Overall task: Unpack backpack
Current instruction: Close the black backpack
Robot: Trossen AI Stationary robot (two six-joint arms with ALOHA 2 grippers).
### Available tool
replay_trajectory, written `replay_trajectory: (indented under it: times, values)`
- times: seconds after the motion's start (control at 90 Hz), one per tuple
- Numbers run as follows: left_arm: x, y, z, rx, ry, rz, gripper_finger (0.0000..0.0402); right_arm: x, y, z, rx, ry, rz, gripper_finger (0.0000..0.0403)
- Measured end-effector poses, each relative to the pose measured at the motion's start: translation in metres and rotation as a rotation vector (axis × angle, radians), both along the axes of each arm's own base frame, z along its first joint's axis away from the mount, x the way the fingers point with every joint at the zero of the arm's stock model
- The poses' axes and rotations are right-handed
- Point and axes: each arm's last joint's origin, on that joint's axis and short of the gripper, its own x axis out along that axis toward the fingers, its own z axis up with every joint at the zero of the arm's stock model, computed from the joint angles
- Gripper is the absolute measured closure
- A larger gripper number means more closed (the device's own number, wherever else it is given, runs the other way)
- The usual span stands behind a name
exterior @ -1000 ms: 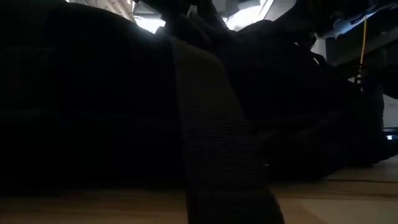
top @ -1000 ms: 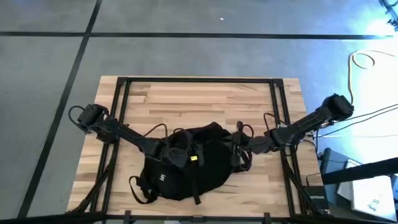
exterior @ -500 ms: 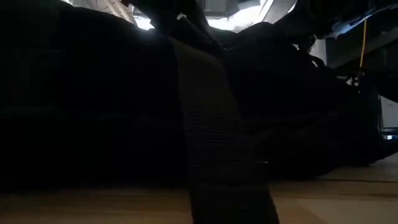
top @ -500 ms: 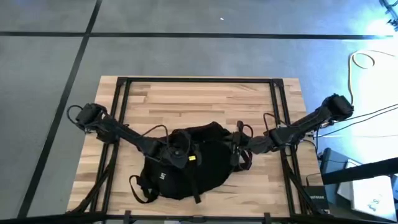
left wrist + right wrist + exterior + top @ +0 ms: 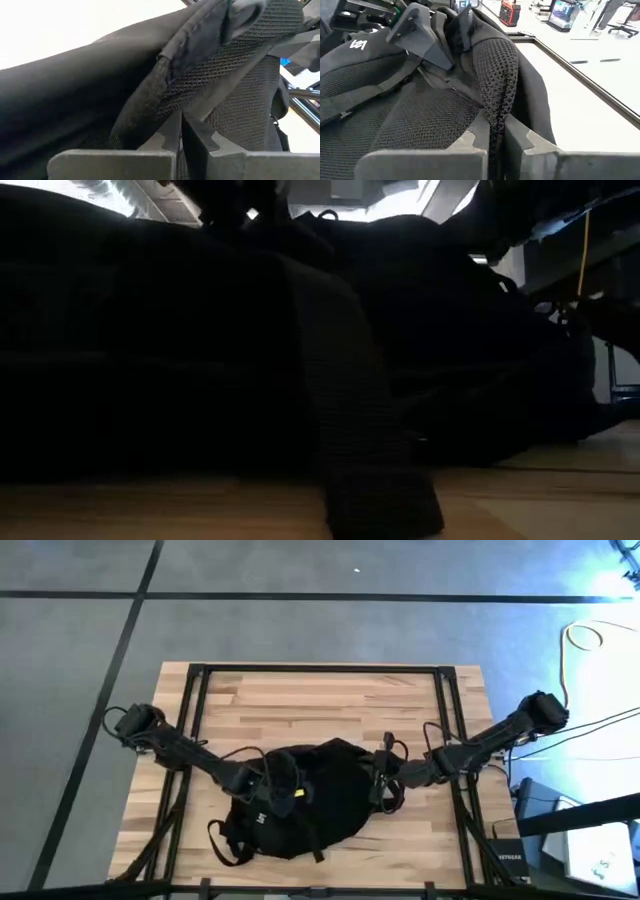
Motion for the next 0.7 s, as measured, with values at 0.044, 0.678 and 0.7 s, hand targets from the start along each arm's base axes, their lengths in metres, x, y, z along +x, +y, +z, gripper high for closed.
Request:
replay_trajectory:
  times: [0.044,0.678,0.7]
  values:
    - [0.0,-0.001,0.0,-0.005,-0.005,0.001,0.04,0.0,0.0,0.0,0.001,0.0,0.001,0.0402]
    - [0.01,-0.011,0.02,0.114,-0.019,-0.306,0.0401,-0.012,-0.002,0.012,0.034,-0.028,-0.003,0.0402]
    - [0.01,-0.011,0.021,0.119,-0.024,-0.309,0.0401,-0.013,-0.002,0.014,0.04,-0.035,-0.002,0.0402]
